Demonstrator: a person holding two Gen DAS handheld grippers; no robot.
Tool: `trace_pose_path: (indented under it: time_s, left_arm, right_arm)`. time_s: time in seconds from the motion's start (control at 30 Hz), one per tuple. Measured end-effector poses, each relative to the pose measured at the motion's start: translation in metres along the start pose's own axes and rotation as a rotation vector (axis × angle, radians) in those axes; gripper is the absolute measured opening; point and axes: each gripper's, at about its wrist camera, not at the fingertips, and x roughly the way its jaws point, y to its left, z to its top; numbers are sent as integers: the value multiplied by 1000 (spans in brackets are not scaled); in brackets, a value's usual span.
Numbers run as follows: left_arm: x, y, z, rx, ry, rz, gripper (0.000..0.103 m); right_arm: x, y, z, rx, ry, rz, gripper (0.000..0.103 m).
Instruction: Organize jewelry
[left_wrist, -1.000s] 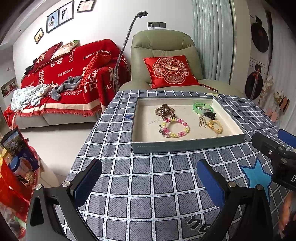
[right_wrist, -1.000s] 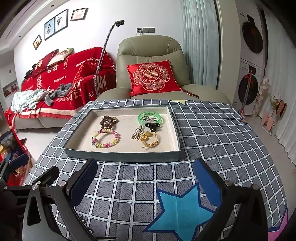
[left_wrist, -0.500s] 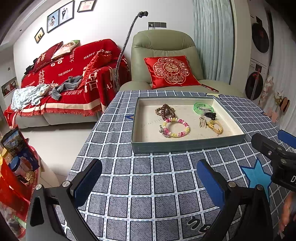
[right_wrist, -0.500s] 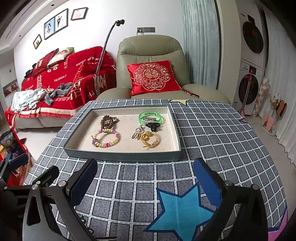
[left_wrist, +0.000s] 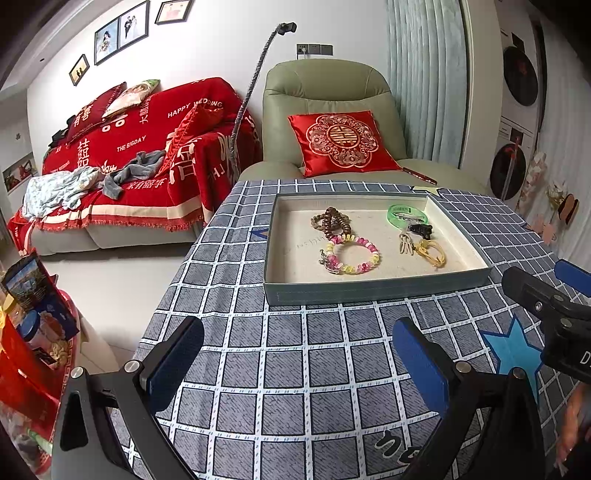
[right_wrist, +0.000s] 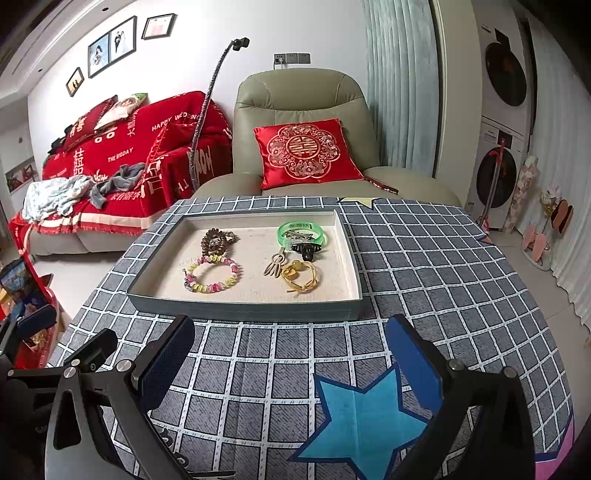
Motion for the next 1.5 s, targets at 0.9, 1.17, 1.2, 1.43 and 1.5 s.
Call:
trace_pose_path:
  time_s: [0.9,1.17,1.2,1.43,1.5]
  left_arm:
    - [1,0,-1,4,2,-3,103]
    - [0,0,-2,4,2,-5,103]
    - [0,0,-2,4,1,-4,103]
    - [-1,0,-2,7,1,-4,103]
    - [-2,0,-2,11,0,-2,103]
  right_arm:
    - [0,2,0,0,-1,-1,103]
    - [-2,4,1,0,-2,2,103]
    - [-2,4,1,1,-2,2,103]
    - [-2,4,1,0,-3,1,103]
    - [-2,4,1,2,-1,2,103]
